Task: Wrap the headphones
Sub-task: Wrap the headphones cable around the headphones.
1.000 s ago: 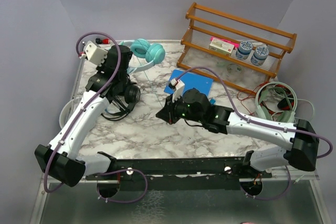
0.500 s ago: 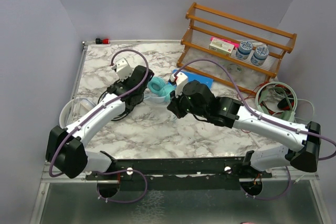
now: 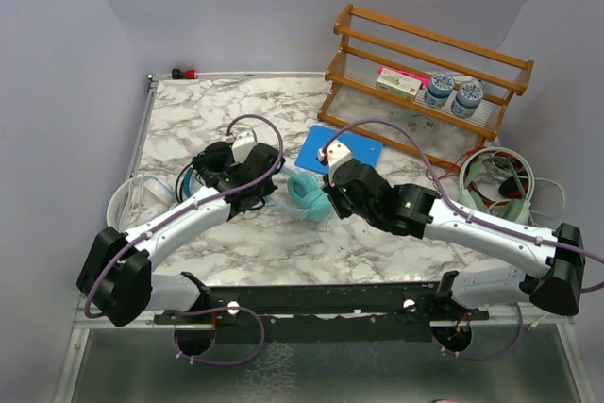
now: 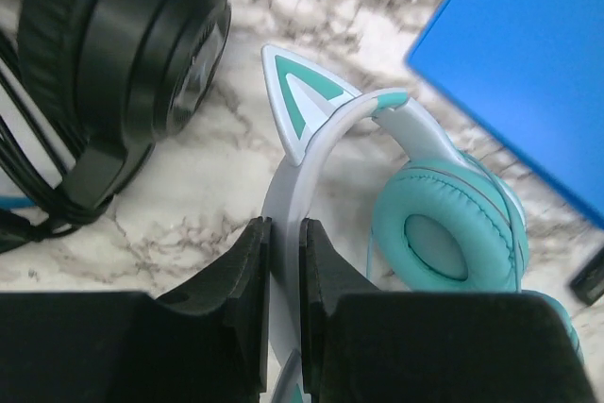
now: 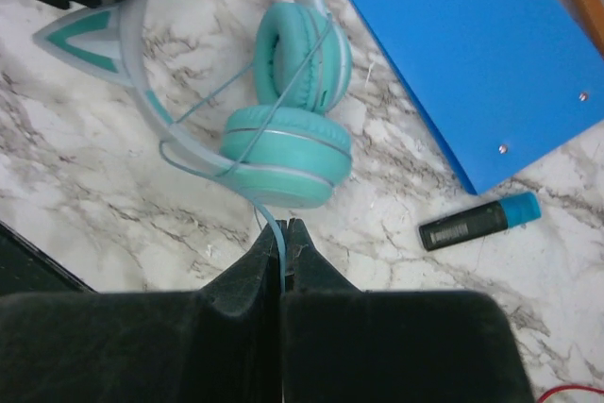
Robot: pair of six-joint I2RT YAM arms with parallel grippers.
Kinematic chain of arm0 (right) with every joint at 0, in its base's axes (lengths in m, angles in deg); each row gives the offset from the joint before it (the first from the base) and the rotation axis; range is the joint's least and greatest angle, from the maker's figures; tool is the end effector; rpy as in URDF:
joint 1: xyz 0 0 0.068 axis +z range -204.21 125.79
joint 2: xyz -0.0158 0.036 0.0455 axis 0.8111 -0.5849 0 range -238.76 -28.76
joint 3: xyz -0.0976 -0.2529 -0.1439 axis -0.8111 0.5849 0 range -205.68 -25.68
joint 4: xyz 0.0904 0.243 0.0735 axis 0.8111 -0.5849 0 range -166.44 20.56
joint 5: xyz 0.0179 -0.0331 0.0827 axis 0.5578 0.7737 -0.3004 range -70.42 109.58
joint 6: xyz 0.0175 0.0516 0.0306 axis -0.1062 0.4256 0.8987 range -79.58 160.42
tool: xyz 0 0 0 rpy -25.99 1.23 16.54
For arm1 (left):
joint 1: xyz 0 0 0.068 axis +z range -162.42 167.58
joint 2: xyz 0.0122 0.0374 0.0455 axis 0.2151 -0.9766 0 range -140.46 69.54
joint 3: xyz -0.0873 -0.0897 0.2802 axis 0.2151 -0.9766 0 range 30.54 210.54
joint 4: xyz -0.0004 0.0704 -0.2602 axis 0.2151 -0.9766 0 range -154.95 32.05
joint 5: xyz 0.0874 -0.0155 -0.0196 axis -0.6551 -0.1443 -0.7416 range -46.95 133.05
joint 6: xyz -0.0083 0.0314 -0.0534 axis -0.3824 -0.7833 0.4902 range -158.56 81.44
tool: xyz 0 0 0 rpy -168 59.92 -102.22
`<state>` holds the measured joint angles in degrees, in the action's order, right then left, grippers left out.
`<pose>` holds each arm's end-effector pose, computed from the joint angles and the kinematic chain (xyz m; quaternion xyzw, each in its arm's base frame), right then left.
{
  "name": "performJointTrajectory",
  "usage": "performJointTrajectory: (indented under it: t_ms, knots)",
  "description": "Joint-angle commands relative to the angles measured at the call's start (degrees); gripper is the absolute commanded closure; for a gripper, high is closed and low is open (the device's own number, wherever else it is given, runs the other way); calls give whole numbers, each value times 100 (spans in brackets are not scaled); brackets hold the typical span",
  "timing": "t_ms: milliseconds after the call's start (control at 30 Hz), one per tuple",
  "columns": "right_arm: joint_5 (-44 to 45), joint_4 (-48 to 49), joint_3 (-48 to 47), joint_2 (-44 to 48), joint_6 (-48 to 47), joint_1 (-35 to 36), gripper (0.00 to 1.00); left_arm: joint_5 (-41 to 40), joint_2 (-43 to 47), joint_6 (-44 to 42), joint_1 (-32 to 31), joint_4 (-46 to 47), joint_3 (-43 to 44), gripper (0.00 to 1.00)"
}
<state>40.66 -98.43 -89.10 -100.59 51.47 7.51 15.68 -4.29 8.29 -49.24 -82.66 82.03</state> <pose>0.1478 0.2388 0.3480 -0.3038 0.8313 0.1263 0.4479 0.2318 -0.1463 0.2748 -0.1654 0.8931 -0.0732 0.4118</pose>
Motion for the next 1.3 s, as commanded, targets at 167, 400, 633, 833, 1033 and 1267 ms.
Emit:
performJointTrajectory:
  t_ms: [167,400,633,833,1033,1267]
  knots:
    - [-160,656,951,-73,443,-111,99,366,-80,-338,-250,265,-856,100]
    - [-460,873,954,-102,398,-120,99,592,-333,-361,-287,231,-1063,96]
    - [-849,995,938,-94,258,-116,99,821,-597,-212,-288,557,-1281,78]
    - [-983,1042,901,-33,188,-116,99,913,-664,-177,-291,831,-1397,59]
    - [-1084,1101,866,-24,197,-120,99,935,-947,-10,-287,615,-1291,63]
    - [-1157,1155,867,93,144,-120,99,1098,-1245,425,-286,656,-1385,95]
